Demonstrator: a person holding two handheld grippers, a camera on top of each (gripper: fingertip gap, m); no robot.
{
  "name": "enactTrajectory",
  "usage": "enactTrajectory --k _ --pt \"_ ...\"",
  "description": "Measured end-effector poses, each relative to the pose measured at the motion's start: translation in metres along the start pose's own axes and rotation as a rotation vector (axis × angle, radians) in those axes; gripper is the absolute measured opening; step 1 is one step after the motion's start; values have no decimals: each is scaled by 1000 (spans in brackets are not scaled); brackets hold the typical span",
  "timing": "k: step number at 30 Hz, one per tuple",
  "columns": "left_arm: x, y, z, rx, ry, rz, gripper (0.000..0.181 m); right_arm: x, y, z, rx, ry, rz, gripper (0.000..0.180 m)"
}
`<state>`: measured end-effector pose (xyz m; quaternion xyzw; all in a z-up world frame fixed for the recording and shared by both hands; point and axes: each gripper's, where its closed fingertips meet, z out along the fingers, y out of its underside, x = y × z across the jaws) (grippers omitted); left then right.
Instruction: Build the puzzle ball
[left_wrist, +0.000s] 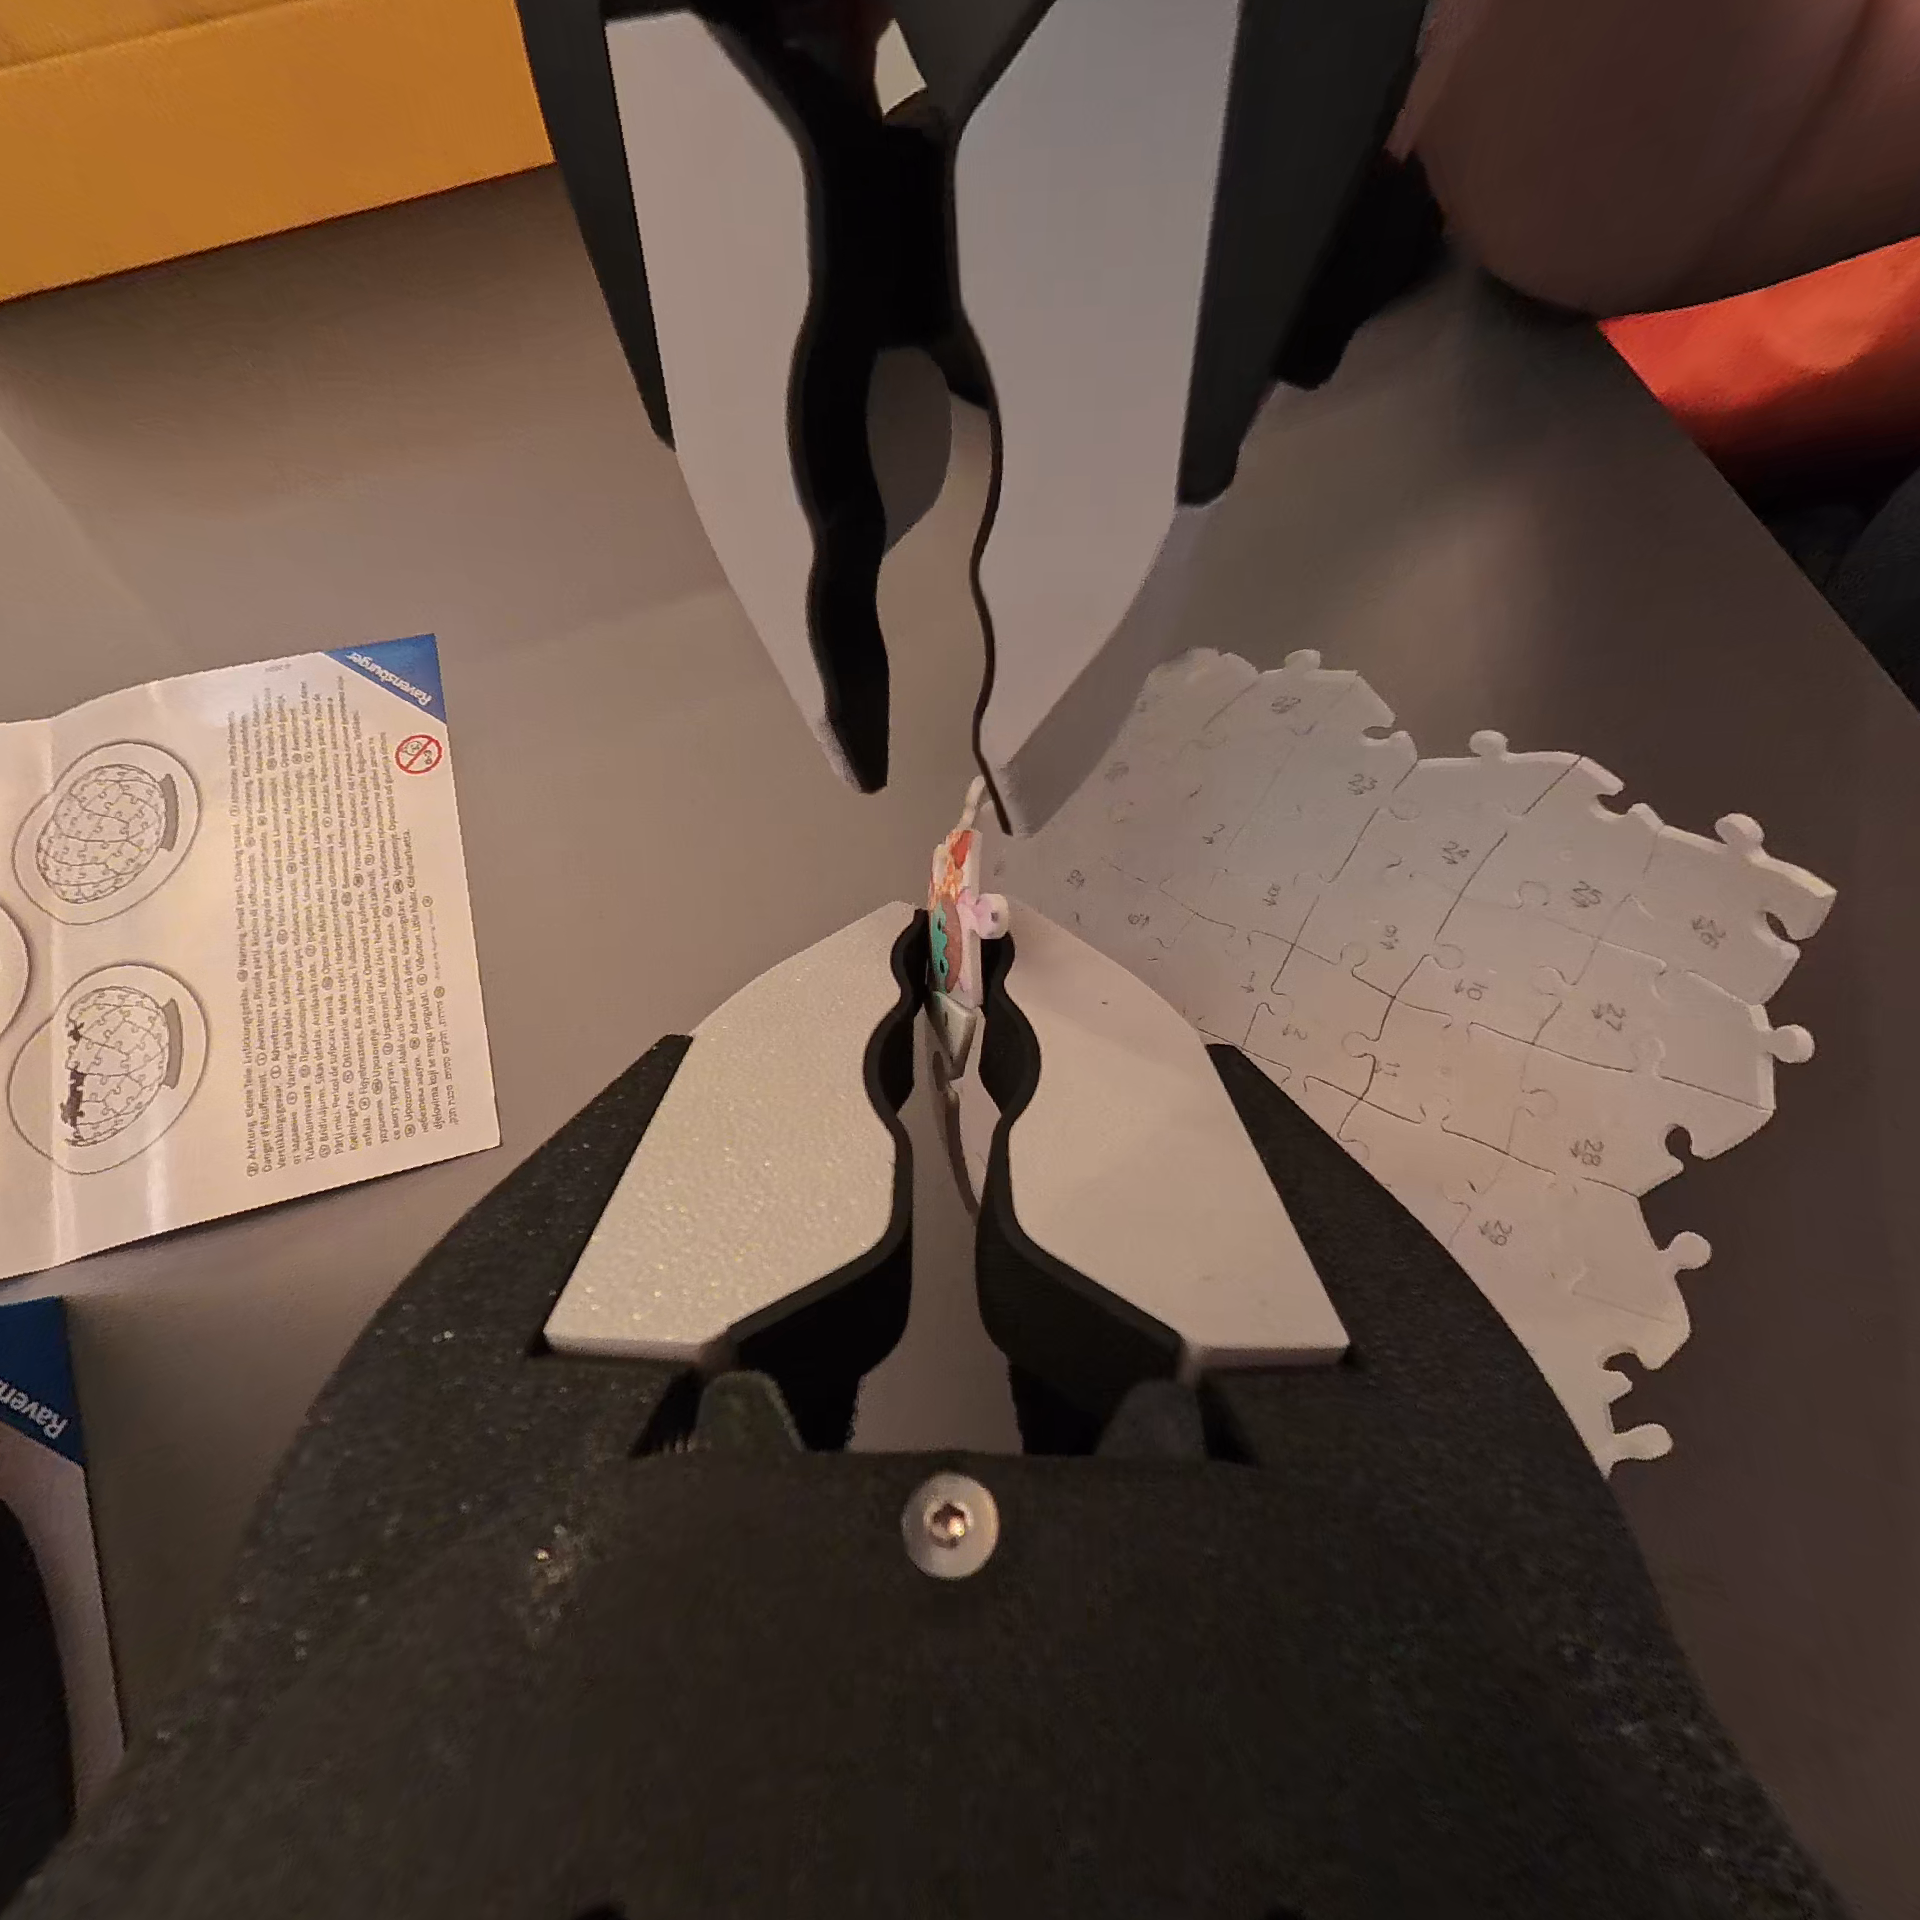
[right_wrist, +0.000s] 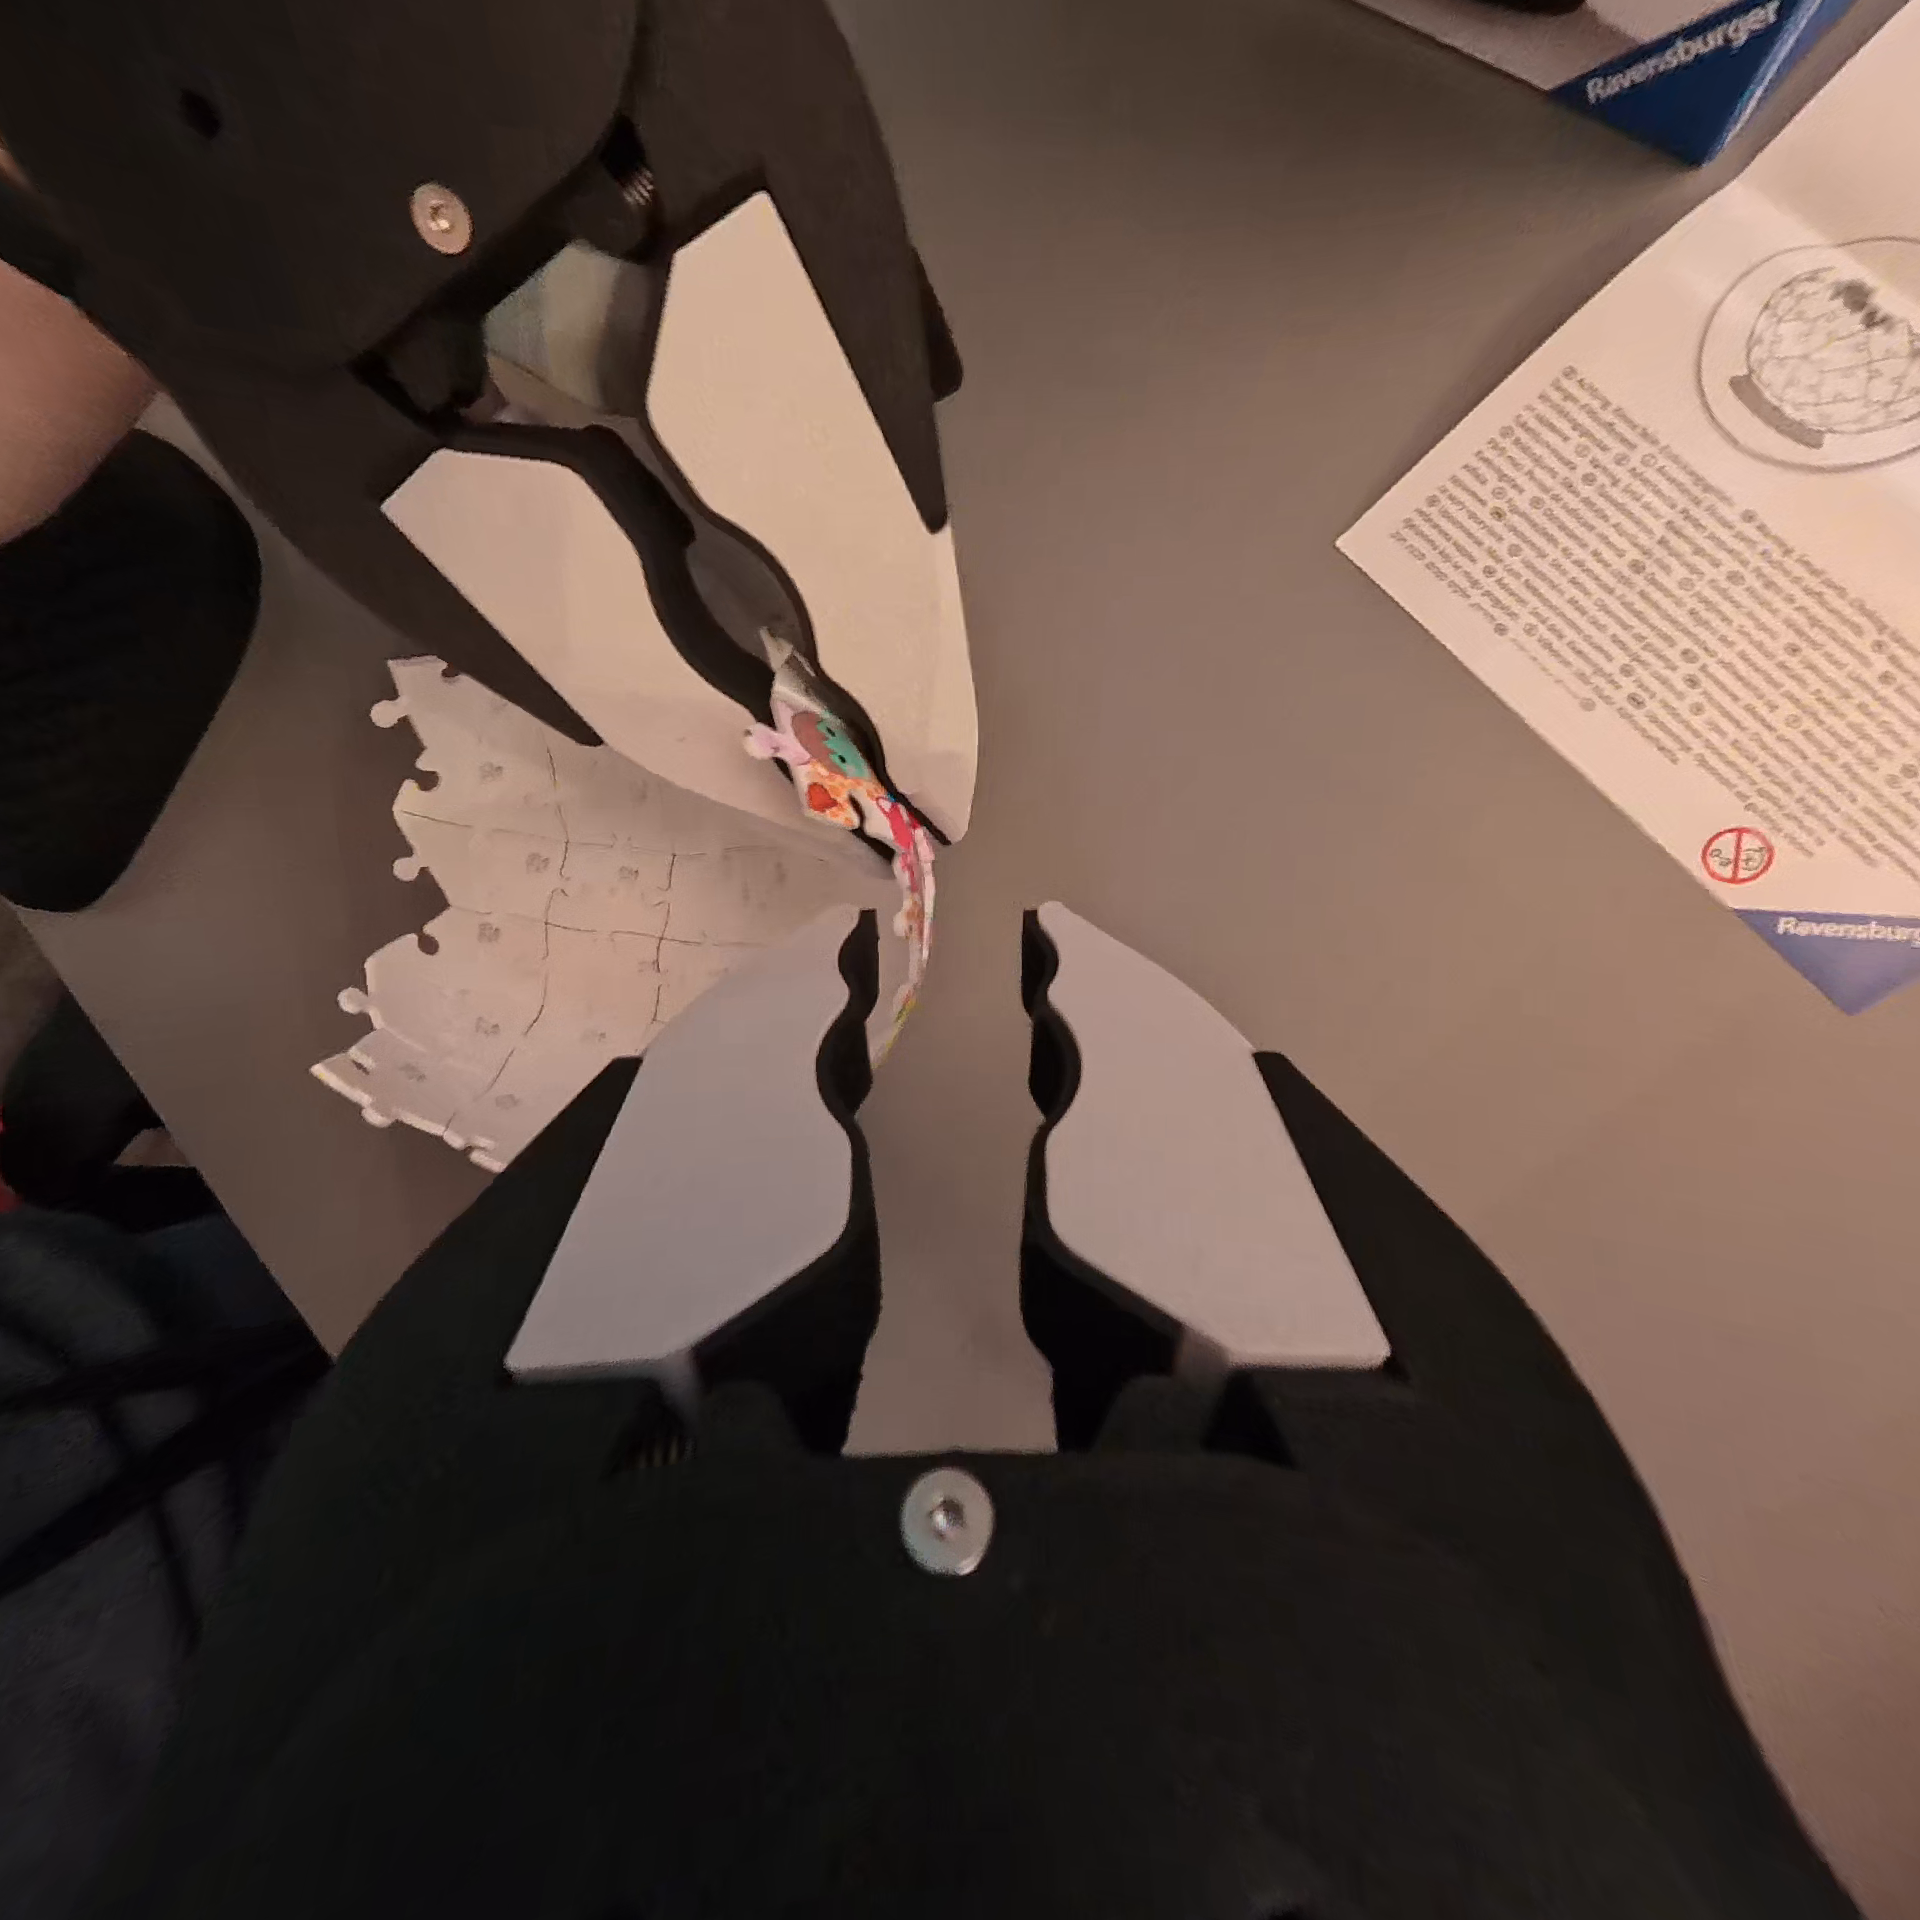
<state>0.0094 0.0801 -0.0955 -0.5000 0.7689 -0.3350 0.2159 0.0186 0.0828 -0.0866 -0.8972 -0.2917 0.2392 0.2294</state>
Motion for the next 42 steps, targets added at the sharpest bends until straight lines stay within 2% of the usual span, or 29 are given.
enactTrajectory --k 5,10,16,19,42 --pt "0 0 0 2 2 1 7 0 6 8 -71 26 26 27" --pt "0 0 0 0 4 5 7 -3 9 10 -157 45 25 12" --pt "1 -1 1 3 7 3 7 -4 13 11 -246 49 44 11" --pt "1 -1 1 1 8 5 7 -7 14 13 -259 25 62 6" --pt "1 -1 2 -7 12 9 8 -6 14 14 -285 104 35 4"
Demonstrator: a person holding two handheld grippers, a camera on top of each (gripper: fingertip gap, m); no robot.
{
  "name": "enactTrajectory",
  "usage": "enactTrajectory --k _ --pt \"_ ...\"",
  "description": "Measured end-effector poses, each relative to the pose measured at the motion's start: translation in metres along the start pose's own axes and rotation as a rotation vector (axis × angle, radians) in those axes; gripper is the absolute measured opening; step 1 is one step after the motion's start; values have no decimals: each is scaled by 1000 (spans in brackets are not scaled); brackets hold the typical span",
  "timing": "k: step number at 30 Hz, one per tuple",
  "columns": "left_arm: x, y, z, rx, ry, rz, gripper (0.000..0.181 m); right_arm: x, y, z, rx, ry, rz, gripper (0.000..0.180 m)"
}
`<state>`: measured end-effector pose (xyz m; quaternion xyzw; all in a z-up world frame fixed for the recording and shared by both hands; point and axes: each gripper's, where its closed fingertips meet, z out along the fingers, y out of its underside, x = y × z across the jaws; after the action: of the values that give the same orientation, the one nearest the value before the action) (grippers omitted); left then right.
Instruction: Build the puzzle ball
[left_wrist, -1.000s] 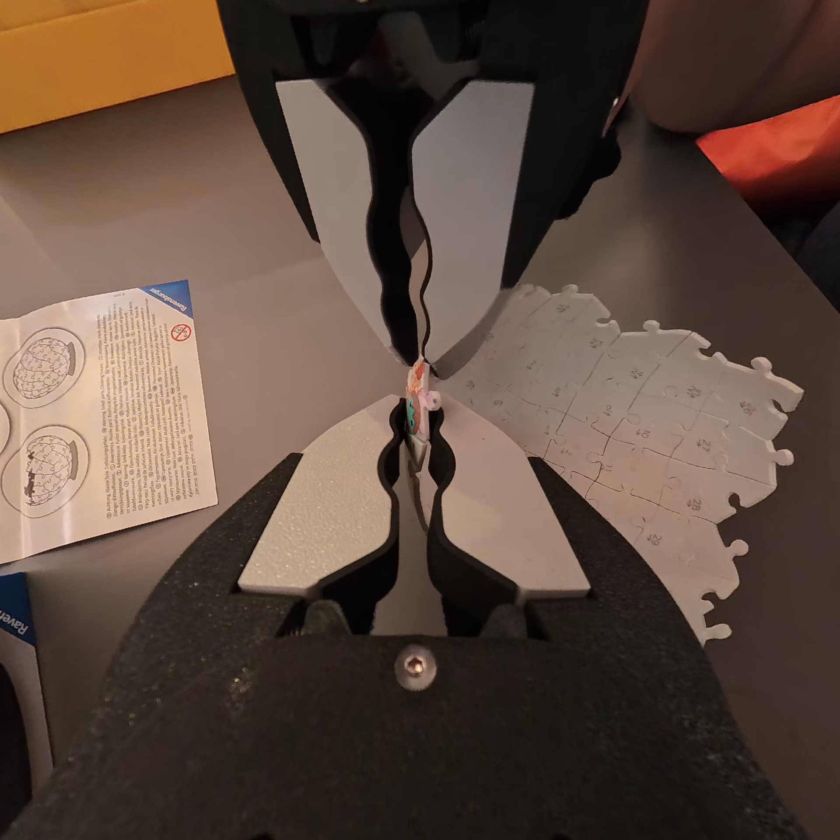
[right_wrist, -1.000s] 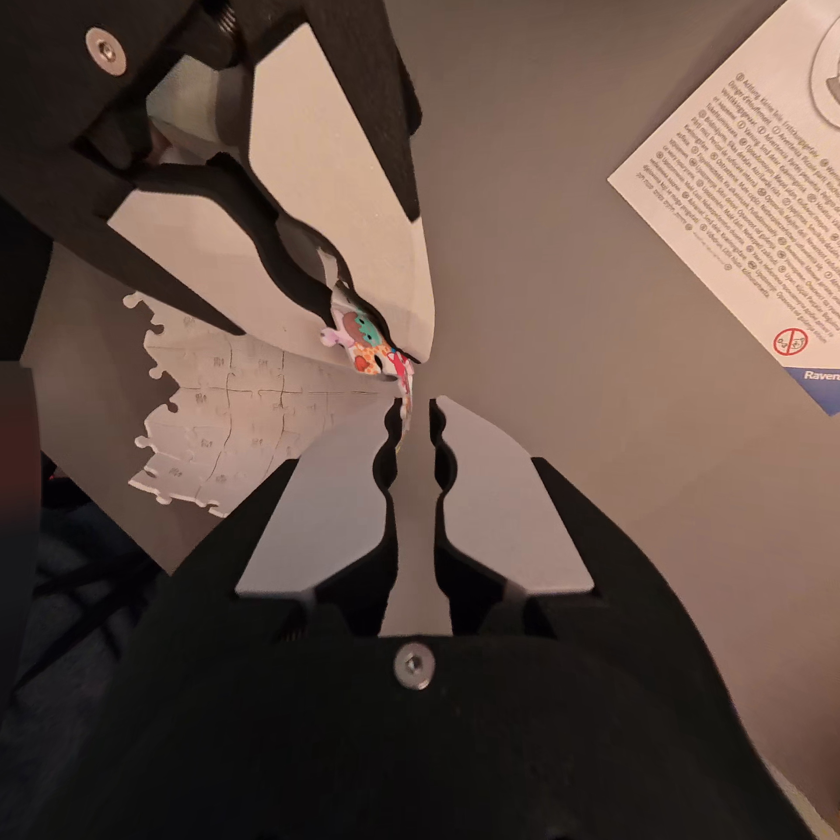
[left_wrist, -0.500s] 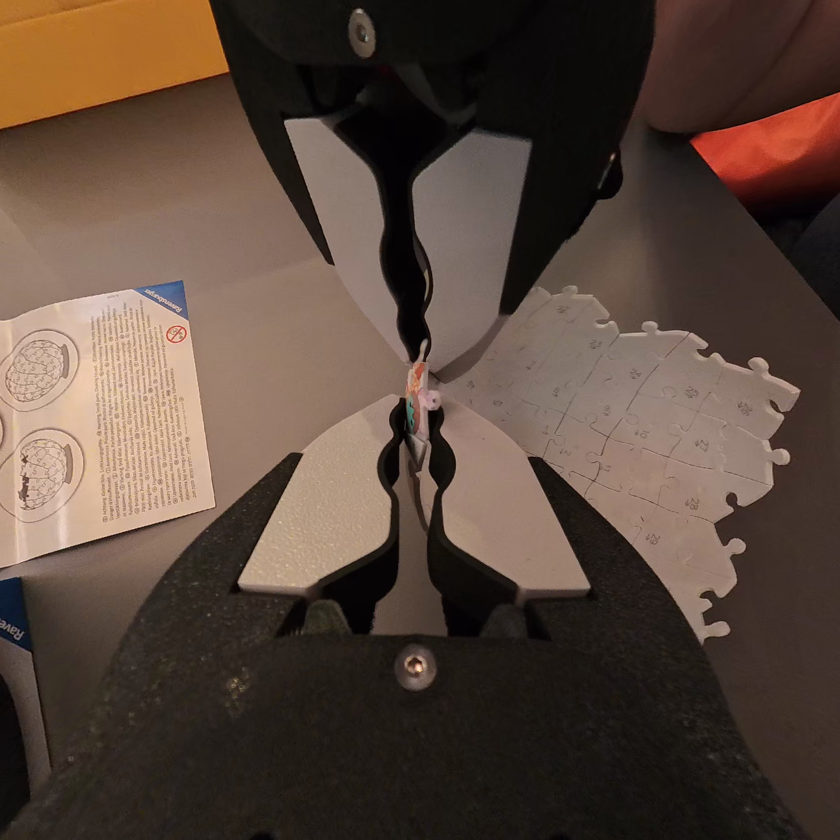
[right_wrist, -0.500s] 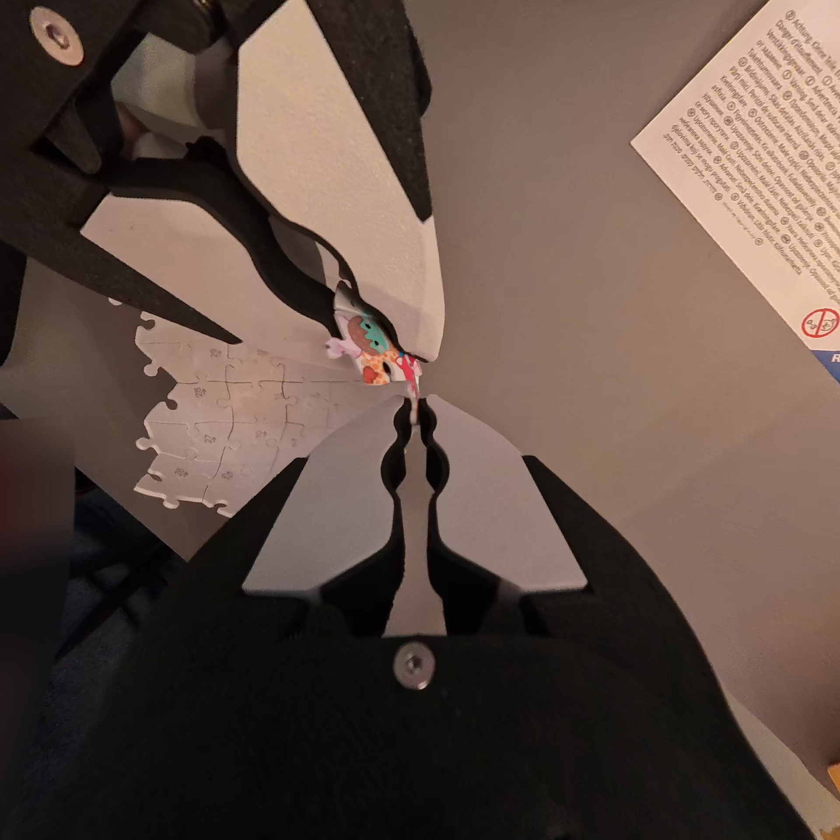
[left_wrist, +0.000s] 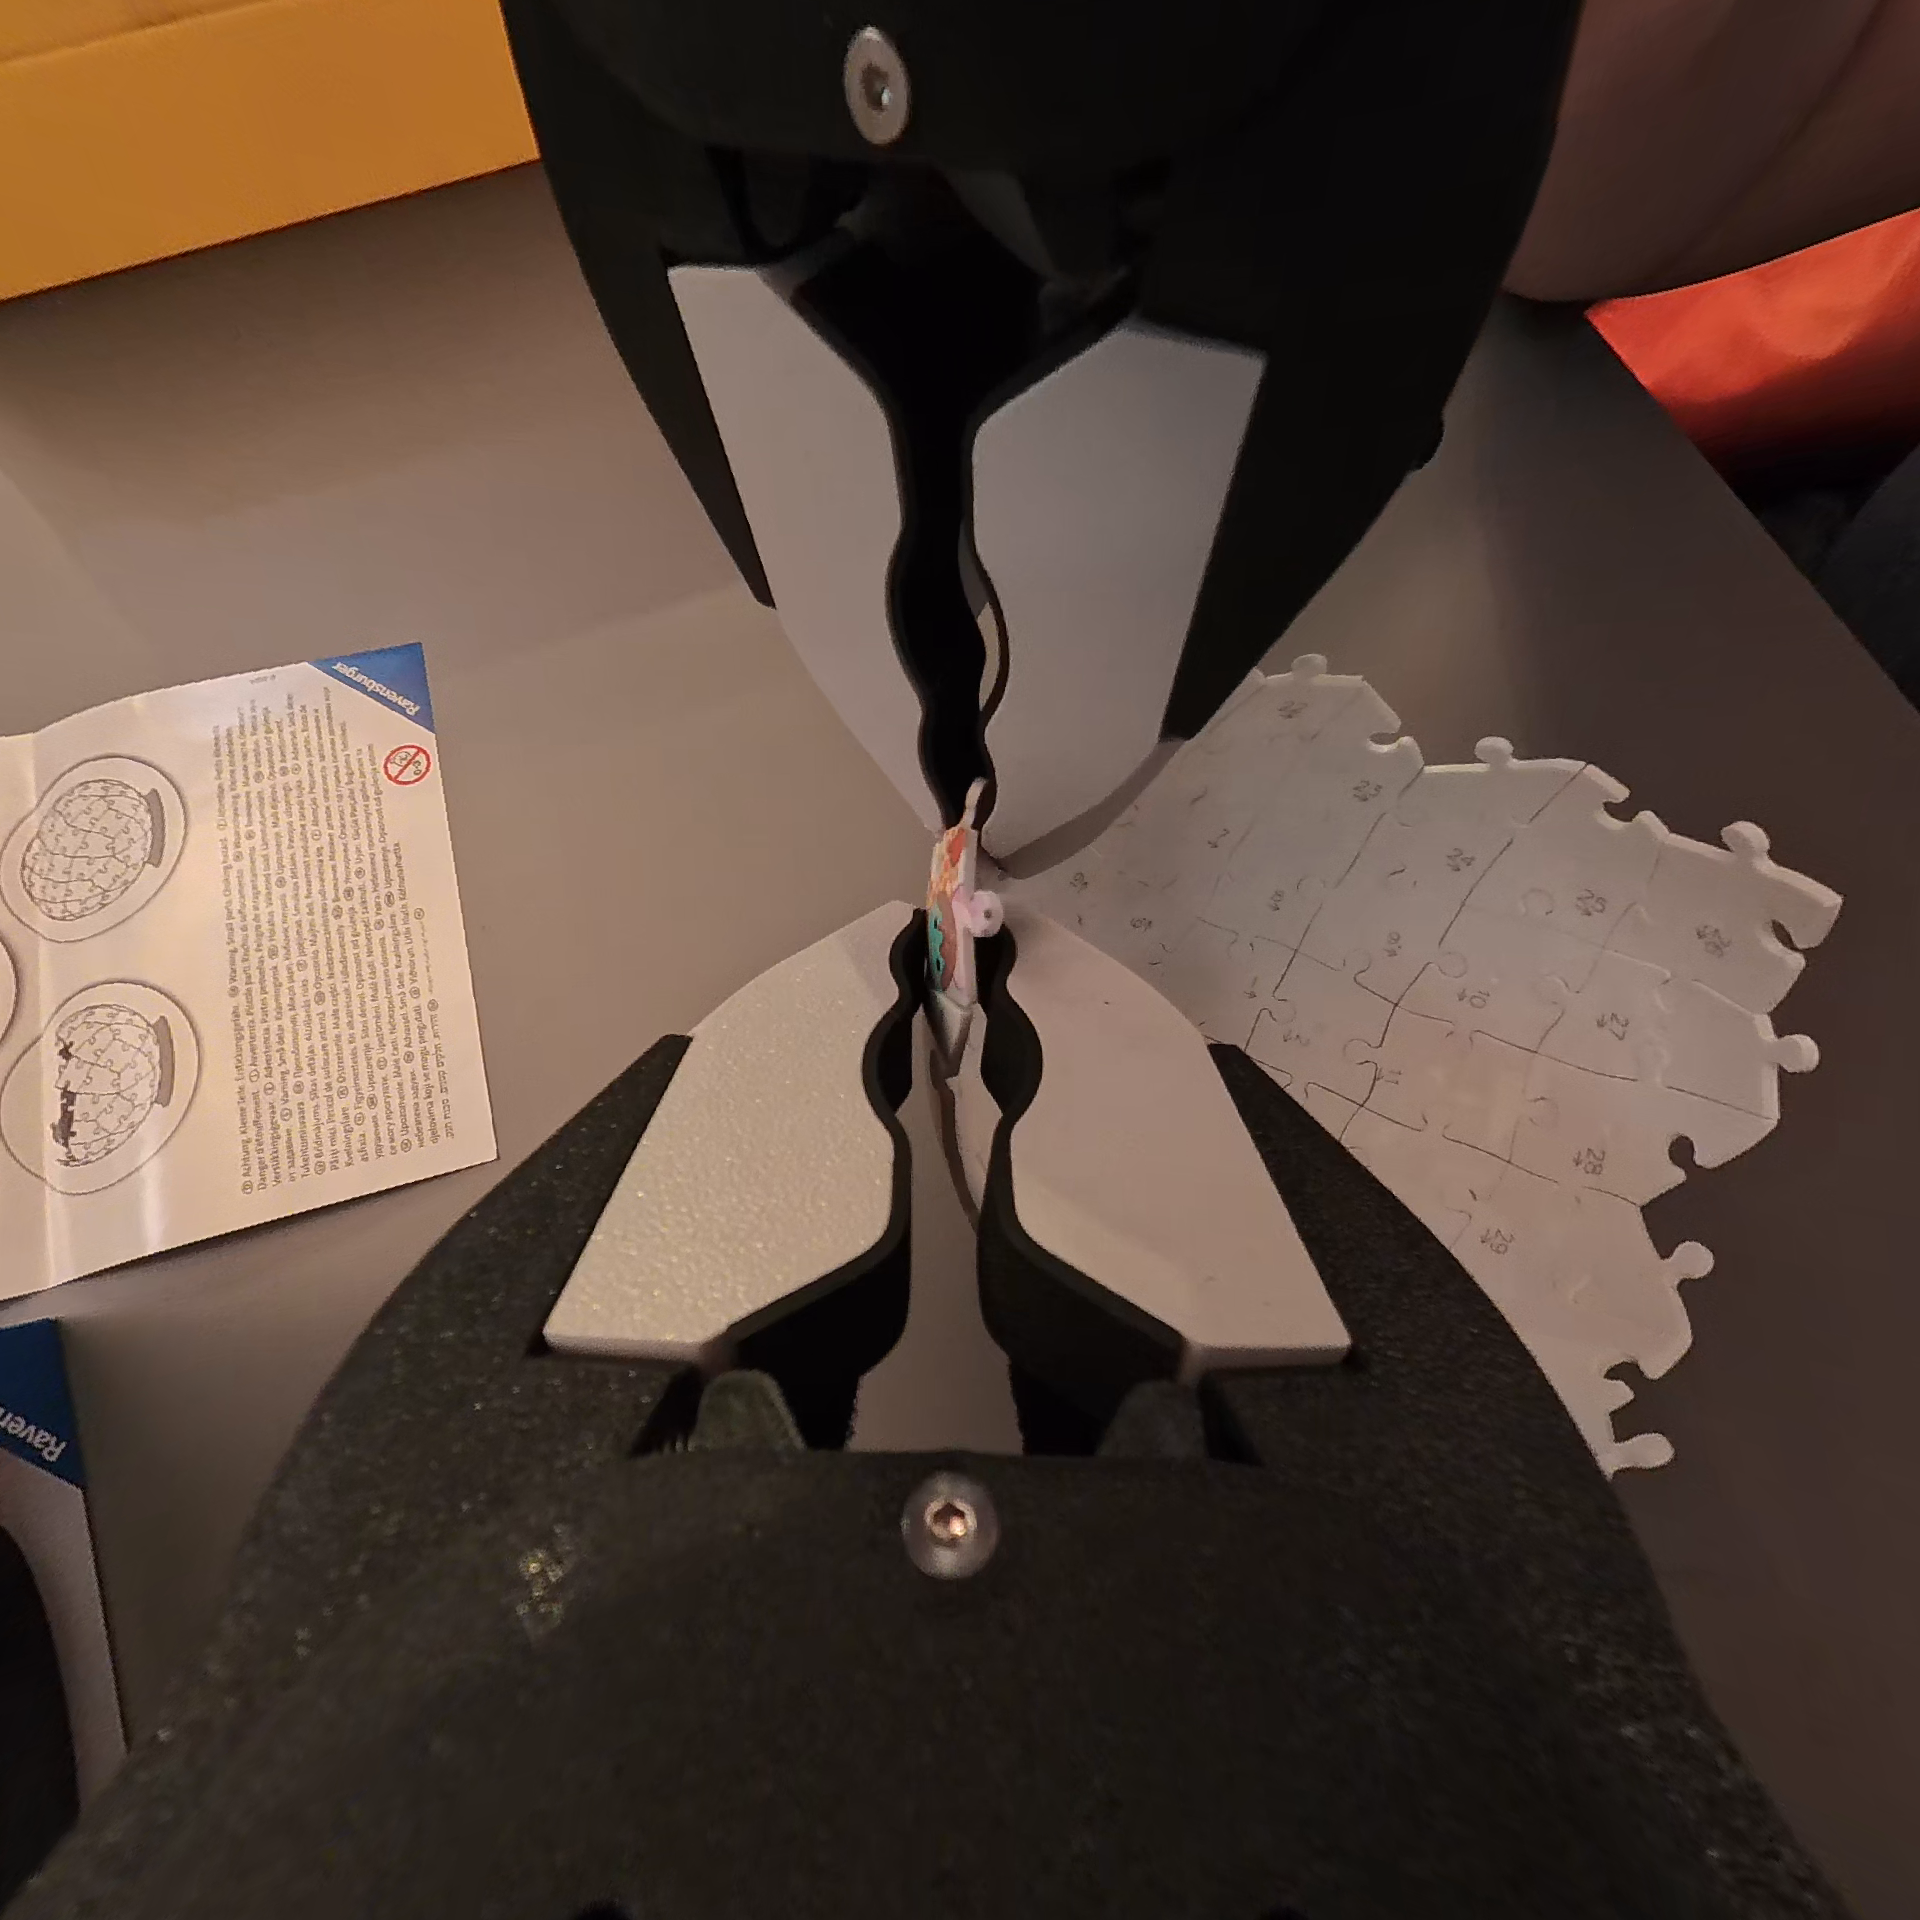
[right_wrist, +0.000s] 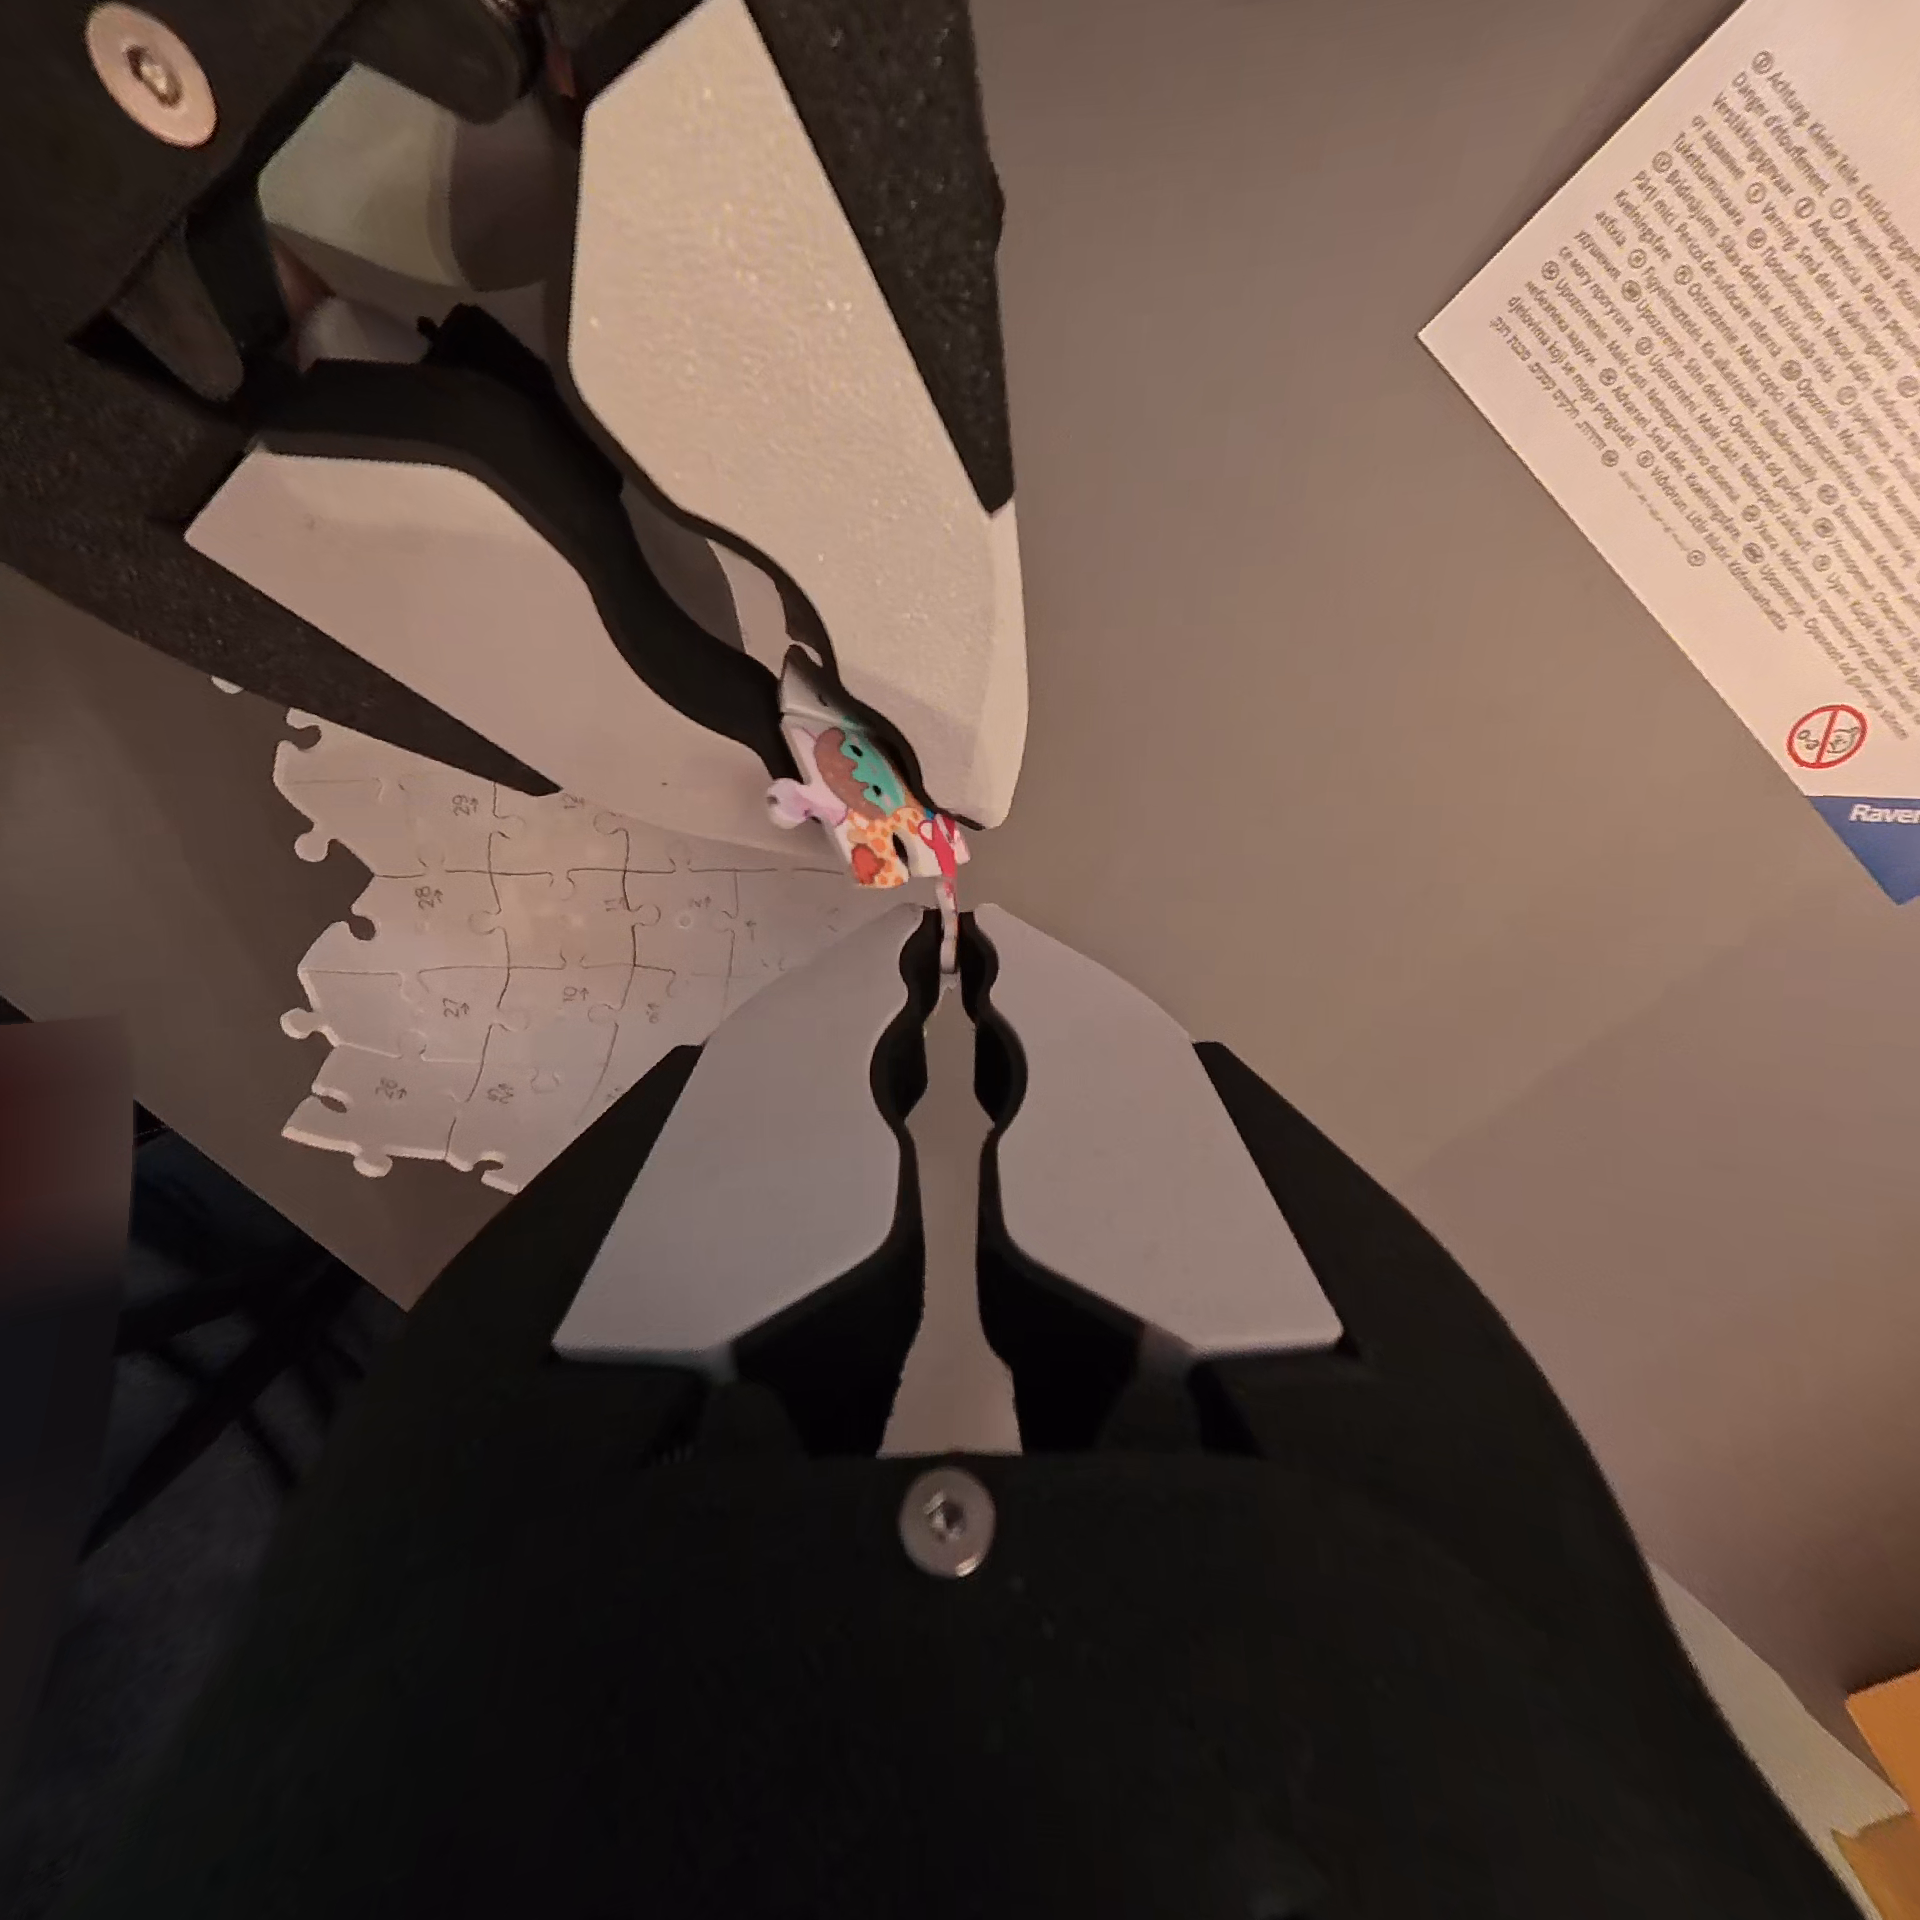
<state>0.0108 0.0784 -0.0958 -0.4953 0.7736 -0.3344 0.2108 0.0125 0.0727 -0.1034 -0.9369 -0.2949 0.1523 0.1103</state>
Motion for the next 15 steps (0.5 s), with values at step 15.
enactTrajectory --k 15 --pt "1 -2 0 12 5 5 9 0 1 -1 0 61 -30 3"
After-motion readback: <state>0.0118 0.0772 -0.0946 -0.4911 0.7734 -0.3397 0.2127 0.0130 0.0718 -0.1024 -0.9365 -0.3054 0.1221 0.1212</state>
